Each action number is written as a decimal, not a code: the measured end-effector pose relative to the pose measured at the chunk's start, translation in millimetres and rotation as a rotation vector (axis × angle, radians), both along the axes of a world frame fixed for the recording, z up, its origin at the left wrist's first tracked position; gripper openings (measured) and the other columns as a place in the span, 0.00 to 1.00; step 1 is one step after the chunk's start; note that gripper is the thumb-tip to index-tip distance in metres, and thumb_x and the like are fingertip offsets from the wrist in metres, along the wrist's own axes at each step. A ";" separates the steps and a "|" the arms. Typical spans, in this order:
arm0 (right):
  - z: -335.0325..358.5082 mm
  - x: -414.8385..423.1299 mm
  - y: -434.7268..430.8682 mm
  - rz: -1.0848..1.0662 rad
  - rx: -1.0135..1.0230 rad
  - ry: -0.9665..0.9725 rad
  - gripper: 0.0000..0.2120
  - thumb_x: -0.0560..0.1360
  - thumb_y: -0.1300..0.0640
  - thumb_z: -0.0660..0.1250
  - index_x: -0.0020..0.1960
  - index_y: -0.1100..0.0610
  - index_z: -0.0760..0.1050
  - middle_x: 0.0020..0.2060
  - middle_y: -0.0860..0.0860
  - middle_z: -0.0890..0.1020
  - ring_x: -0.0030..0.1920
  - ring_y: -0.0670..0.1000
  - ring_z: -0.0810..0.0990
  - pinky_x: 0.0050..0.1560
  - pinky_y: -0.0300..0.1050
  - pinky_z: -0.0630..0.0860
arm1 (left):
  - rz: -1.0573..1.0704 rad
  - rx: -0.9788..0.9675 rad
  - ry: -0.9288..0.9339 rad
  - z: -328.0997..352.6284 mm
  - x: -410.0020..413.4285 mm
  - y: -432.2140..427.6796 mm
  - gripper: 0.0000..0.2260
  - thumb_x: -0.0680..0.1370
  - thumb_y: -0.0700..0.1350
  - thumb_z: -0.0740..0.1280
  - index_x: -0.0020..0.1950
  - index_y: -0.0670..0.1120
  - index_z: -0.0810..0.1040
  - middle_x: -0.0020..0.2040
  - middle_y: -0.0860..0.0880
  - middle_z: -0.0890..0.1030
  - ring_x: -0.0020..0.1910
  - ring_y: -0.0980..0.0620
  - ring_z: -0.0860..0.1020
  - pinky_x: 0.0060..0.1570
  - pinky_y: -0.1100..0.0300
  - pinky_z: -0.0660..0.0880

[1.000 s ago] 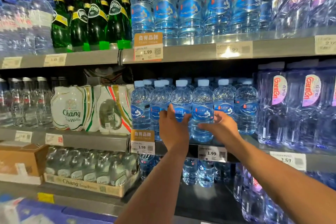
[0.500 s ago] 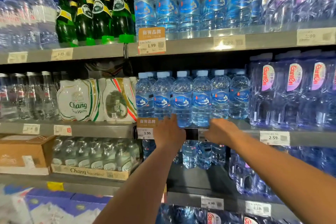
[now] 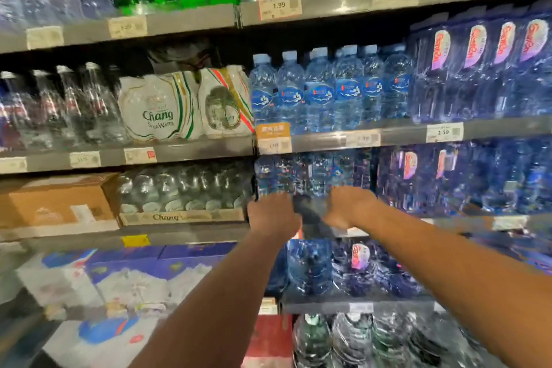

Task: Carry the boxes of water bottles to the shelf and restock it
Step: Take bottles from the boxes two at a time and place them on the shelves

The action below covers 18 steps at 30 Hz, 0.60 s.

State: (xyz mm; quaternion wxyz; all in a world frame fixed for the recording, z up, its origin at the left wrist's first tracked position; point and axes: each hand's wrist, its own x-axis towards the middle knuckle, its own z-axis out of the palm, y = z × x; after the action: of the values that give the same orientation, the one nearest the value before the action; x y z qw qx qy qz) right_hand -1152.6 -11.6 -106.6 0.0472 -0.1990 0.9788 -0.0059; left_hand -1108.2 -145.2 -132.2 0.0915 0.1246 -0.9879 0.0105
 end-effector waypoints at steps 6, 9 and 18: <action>-52.0 68.6 -18.8 0.042 0.155 -0.056 0.17 0.77 0.53 0.60 0.63 0.57 0.74 0.62 0.54 0.78 0.62 0.56 0.76 0.56 0.47 0.73 | -0.047 0.085 -0.102 -60.6 64.8 -12.3 0.13 0.75 0.49 0.63 0.57 0.47 0.78 0.56 0.45 0.81 0.58 0.43 0.79 0.52 0.55 0.75; -89.4 82.0 -29.1 0.054 0.219 -0.113 0.18 0.76 0.52 0.59 0.65 0.56 0.73 0.64 0.54 0.76 0.64 0.56 0.75 0.57 0.51 0.73 | -0.046 0.068 -0.150 -87.3 82.6 -16.8 0.14 0.76 0.49 0.63 0.59 0.47 0.78 0.58 0.46 0.81 0.58 0.44 0.79 0.53 0.55 0.75; -204.9 110.2 -30.5 0.024 0.162 -0.318 0.13 0.76 0.51 0.62 0.56 0.55 0.76 0.58 0.53 0.79 0.59 0.55 0.78 0.52 0.44 0.73 | -0.046 0.211 -0.362 -205.0 107.6 -20.9 0.15 0.76 0.50 0.63 0.62 0.49 0.76 0.61 0.46 0.78 0.61 0.44 0.76 0.57 0.53 0.72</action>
State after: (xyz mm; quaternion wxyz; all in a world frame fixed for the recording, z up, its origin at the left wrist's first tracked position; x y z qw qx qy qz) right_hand -1042.4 -42.2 -311.5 0.2172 -0.2026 0.9540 0.0421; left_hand -1000.6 -166.1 -337.2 -0.1011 0.1071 -0.9864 -0.0730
